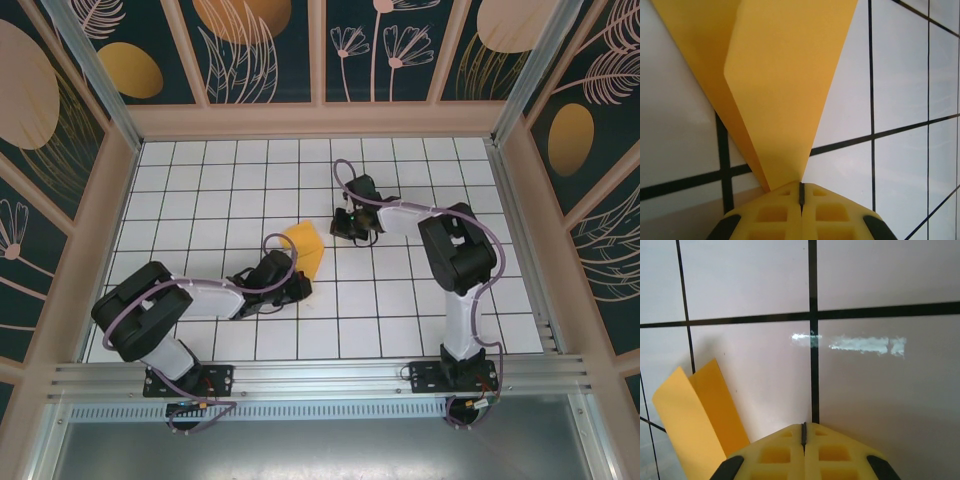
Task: Fold a paper plane with a square sheet of paper (pick it up from the middle)
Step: Third fold the triangle at the center of the table.
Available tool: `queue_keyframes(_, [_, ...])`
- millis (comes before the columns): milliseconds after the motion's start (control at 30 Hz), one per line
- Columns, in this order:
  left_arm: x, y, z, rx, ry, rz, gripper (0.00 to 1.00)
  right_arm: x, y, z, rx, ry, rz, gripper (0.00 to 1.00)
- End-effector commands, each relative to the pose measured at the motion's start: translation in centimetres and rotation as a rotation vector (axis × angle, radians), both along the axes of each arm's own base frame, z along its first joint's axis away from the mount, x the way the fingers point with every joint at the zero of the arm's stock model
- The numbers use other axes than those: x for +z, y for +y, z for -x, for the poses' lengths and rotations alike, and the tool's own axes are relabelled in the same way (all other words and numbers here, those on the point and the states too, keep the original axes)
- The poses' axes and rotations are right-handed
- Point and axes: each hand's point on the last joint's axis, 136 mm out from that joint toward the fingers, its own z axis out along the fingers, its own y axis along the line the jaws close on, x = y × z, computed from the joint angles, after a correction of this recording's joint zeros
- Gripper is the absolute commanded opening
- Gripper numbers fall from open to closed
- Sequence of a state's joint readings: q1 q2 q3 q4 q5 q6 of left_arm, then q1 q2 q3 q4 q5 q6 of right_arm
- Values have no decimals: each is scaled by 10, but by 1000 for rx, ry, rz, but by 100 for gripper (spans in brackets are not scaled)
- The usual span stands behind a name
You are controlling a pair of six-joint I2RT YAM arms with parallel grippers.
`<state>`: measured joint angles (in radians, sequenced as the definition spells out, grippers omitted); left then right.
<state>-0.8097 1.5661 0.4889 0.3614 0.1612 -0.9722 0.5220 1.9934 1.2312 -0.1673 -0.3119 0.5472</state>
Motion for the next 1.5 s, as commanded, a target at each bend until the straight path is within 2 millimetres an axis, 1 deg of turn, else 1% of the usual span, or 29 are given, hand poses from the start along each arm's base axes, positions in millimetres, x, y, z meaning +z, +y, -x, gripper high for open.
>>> queue_keyframes(0, [-5,16,19,-43,35,-70,7,35,-7,10,5,-81,18,8])
queue_keyframes(67, [10,14,15,-43,-2,-49,12,41,-10,19,6,-97,23,10])
queue_keyframes(133, [25,17,9,-21,-46,-46,22,45,-4,34,33,-115,36,14])
queue_keyframes(267, [43,35,-7,88,-119,-85,37,48,11,56,88,-142,59,18])
queue_keyframes(367, [48,51,-16,174,-143,-101,40,45,27,70,137,-146,52,18])
queue_keyframes(433, [51,54,-19,196,-151,-82,39,39,35,75,152,-132,45,18])
queue_keyframes(500, [55,50,-21,193,-159,-50,37,31,41,79,166,-110,34,17])
queue_keyframes(633, [62,36,-25,167,-166,22,30,19,51,82,182,-75,4,15])
queue_keyframes(733, [65,27,-29,155,-175,59,24,12,55,83,183,-52,-7,14])
queue_keyframes(867, [61,20,-37,143,-178,61,22,6,57,84,181,-36,-18,13])
queue_keyframes(1000, [50,19,-46,149,-163,31,20,0,57,86,175,-21,-19,13])
queue_keyframes(1100, [47,16,-49,142,-161,34,20,-4,55,88,171,-10,-15,13])
queue_keyframes(1233, [48,13,-50,134,-160,44,19,-8,54,90,166,0,-13,13])
queue_keyframes(1333, [46,19,-50,157,-160,19,18,-8,53,90,162,3,-13,12])
queue_keyframes(1467, [56,26,-50,185,-186,19,18,-12,52,91,158,11,-9,12])
